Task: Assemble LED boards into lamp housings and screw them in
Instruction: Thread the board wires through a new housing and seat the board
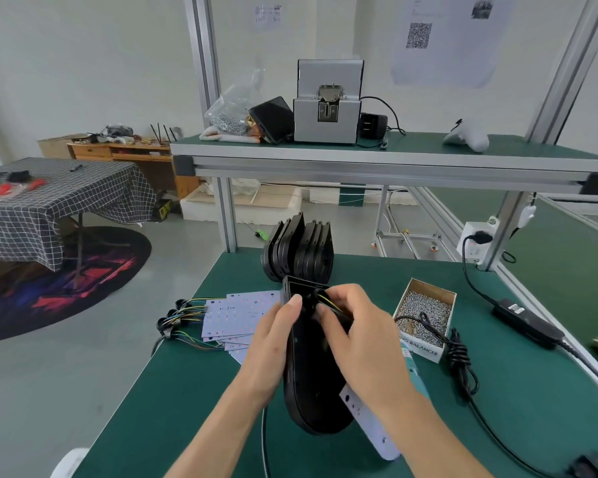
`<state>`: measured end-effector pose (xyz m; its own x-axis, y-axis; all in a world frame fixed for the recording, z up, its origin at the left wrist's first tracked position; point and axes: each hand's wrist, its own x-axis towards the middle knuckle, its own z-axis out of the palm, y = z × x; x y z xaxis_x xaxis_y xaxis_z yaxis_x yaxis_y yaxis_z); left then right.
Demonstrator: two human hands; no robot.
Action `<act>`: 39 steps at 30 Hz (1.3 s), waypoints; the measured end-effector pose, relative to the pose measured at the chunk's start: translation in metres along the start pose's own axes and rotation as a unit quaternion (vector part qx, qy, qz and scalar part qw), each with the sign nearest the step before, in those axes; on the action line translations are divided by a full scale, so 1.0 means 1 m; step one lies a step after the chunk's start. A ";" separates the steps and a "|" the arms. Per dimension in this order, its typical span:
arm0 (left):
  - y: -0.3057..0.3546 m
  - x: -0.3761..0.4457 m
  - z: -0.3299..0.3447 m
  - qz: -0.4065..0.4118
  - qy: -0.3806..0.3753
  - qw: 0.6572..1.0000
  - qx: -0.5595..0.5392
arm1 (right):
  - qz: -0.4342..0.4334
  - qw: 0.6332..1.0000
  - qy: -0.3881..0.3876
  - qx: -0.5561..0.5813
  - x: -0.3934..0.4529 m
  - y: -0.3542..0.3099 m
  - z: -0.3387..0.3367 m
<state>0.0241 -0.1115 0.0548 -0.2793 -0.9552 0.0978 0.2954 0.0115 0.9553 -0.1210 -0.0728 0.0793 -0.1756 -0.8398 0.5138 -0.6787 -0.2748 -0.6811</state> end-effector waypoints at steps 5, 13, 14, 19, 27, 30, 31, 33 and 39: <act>0.003 -0.001 -0.003 0.005 0.004 1.000 0.013 | 0.004 0.995 0.064 0.080 0.001 -0.005 -0.001; 0.001 -0.002 -0.001 -0.022 0.018 0.998 -0.052 | -0.027 0.995 0.018 0.094 0.001 -0.004 0.001; 0.002 -0.001 -0.001 -0.025 0.017 0.997 -0.064 | -0.027 0.996 -0.005 0.090 -0.001 -0.002 0.001; 0.002 0.000 -0.002 -0.018 0.029 0.998 -0.055 | -0.003 0.996 -0.072 0.050 0.002 0.000 0.002; 0.005 -0.002 0.001 0.048 0.007 0.997 0.055 | -0.033 0.998 -0.043 -0.021 0.008 -0.008 0.004; 0.007 -0.004 0.004 0.057 -0.005 0.995 0.077 | -0.050 0.996 -0.040 -0.069 0.008 -0.012 0.006; 0.008 -0.004 0.005 0.060 -0.010 0.995 0.083 | -0.057 0.994 -0.046 -0.079 0.008 -0.013 0.005; 0.010 -0.006 0.006 0.057 -0.017 0.994 0.094 | -0.072 0.991 -0.062 -0.095 0.009 -0.013 0.003; 0.008 -0.006 0.004 0.046 -0.035 0.991 0.119 | -0.129 0.972 -0.068 -0.184 0.007 -0.014 -0.001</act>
<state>0.0247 -0.1043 0.0634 -0.3267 -0.9242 0.1978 0.1004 0.1742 0.9796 -0.1137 -0.0742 0.0925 0.1130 -0.8258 0.5525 -0.9011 -0.3194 -0.2931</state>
